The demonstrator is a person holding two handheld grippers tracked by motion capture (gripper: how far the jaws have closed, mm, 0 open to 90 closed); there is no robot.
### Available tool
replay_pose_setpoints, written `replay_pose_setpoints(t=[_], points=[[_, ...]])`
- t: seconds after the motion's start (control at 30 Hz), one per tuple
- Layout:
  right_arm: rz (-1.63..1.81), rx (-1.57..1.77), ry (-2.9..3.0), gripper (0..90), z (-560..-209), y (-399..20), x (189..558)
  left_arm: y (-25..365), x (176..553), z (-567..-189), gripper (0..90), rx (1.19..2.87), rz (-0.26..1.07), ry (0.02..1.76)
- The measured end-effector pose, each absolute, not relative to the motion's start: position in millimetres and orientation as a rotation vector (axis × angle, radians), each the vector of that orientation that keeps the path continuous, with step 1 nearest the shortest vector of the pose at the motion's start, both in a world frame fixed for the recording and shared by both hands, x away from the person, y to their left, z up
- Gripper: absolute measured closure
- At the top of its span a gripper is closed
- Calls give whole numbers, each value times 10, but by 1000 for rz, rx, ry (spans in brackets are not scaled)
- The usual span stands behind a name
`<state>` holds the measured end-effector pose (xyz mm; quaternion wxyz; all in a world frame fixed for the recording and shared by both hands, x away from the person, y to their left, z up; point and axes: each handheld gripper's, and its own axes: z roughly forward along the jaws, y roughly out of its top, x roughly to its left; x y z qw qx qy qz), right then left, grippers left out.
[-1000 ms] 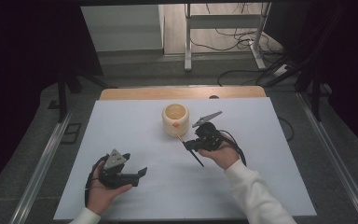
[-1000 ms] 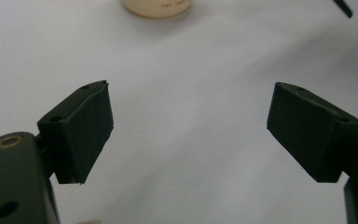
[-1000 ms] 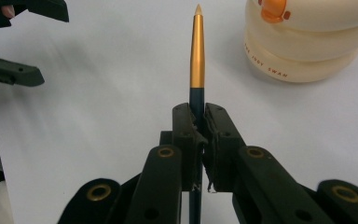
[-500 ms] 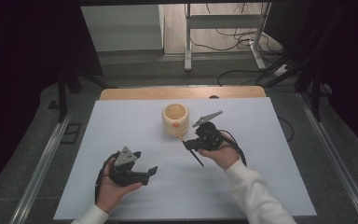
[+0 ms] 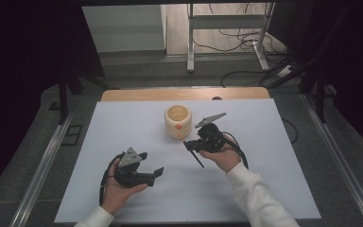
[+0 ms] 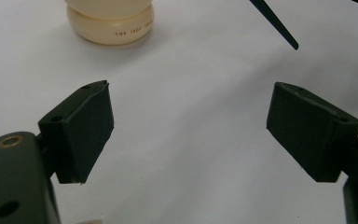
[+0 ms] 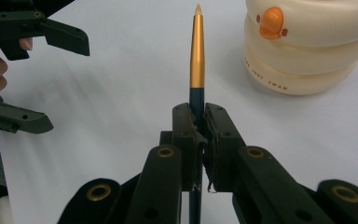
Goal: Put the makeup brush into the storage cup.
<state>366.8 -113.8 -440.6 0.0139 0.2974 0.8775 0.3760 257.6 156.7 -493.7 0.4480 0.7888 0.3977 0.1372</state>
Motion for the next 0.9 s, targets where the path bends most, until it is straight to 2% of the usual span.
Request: replay_pose_setpoints(t=[0.53,0.9], points=[[1199,923,2727,835,-4435,-1087,3645,1560,2589,-4945,160,1933,313,987],[1273,934,2707,835,-4452,-1039,3623,1424,2660,-4947,171,1905,259,965]])
